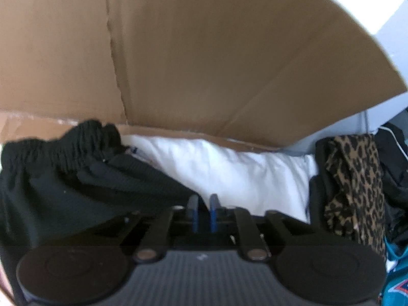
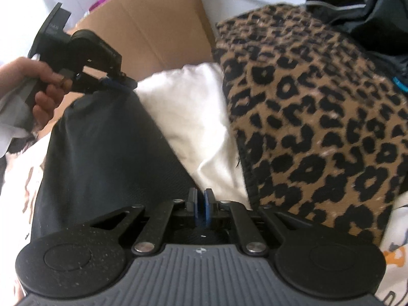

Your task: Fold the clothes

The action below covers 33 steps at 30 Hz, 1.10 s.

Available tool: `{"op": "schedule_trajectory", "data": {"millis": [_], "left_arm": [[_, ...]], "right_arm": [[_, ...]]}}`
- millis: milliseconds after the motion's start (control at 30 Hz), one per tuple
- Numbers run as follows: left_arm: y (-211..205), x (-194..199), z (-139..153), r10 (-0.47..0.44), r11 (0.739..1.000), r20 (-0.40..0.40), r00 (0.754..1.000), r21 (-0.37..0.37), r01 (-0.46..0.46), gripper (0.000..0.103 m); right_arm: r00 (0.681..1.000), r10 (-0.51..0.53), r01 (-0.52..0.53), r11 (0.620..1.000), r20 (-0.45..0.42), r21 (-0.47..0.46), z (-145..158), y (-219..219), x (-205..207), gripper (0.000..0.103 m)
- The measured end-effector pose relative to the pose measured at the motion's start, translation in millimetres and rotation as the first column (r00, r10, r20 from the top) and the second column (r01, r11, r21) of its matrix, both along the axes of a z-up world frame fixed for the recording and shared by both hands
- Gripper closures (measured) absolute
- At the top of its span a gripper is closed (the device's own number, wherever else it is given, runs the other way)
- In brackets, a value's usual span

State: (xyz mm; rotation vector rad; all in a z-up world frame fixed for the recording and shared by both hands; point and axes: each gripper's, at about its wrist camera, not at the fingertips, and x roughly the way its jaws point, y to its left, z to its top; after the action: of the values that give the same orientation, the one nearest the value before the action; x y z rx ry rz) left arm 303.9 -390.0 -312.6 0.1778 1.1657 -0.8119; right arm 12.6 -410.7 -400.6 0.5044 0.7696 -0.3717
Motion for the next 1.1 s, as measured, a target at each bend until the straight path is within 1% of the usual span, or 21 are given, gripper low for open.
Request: {"op": "schedule_trajectory", "data": {"millis": [33,67,133,200,300,433,500,567,633,700,733,800,867,900,967,1100], "left_arm": [[3,0,7,-0.013,1.000,0.024,1.000,-0.003,0.013,0.061],[5,1,13,-0.026,1.000,0.049,0.998,-0.006,0.026,0.060],[11,1,27,-0.052,0.999,0.099,0.994,-0.010,0.053,0.060],[20,6,35,-0.055,0.998,0.133,0.990,0.000,0.055,0.060],[31,18,39,-0.055,0.998,0.171,0.984,0.043,0.048,0.060],[48,34,36,-0.041,0.995,0.188,0.981,0.096,0.023,0.062],[52,40,31,-0.022,0.994,0.180,0.983,0.105,0.003,0.062],[56,44,28,-0.004,0.995,0.165,0.986,0.099,-0.012,0.065],[54,44,24,-0.002,0.995,0.163,0.987,0.101,-0.015,0.066],[50,45,17,0.002,0.993,0.155,0.988,0.117,-0.020,0.067],[49,46,13,0.006,0.992,0.150,0.989,0.127,-0.025,0.070],[44,48,8,0.005,0.989,0.149,0.989,0.145,-0.027,0.072],[42,49,5,0.000,0.988,0.148,0.989,0.150,-0.023,0.072],[41,49,4,-0.002,0.988,0.147,0.989,0.153,-0.021,0.072],[37,51,0,-0.012,0.987,0.149,0.989,0.162,-0.012,0.072],[27,53,-9,-0.043,0.983,0.165,0.985,0.184,0.012,0.072]], "right_arm": [[1.000,-0.007,0.007,1.000,0.006,-0.009,3,0,-2,0.095],[1.000,-0.009,0.010,1.000,0.020,-0.013,5,1,-4,0.095],[0.999,-0.007,0.008,1.000,0.054,-0.021,11,4,-7,0.095],[0.997,0.008,-0.006,1.000,0.082,-0.021,15,6,-8,0.095],[0.994,0.041,-0.040,0.999,0.098,-0.010,16,10,0,0.095],[0.994,0.068,-0.069,0.998,0.082,0.004,11,16,9,0.095],[0.995,0.072,-0.073,0.997,0.067,0.006,8,20,13,0.090],[0.995,0.077,-0.078,0.997,0.060,0.007,6,24,14,0.090],[0.995,0.082,-0.083,0.997,0.060,0.007,5,27,14,0.089],[0.995,0.090,-0.091,0.996,0.048,0.002,3,30,14,0.089],[0.995,0.090,-0.090,0.996,0.038,0.000,2,29,14,0.089],[0.997,0.082,-0.082,0.997,0.014,-0.003,-2,28,14,0.089],[0.999,0.047,-0.047,0.999,-0.008,0.009,-7,25,12,0.088],[0.999,0.027,-0.027,1.000,-0.017,0.011,-10,23,10,0.085],[1.000,0.016,-0.016,1.000,-0.020,0.014,-13,21,5,0.085],[1.000,0.020,-0.020,1.000,-0.020,-0.010,-14,23,-2,0.085]]}}
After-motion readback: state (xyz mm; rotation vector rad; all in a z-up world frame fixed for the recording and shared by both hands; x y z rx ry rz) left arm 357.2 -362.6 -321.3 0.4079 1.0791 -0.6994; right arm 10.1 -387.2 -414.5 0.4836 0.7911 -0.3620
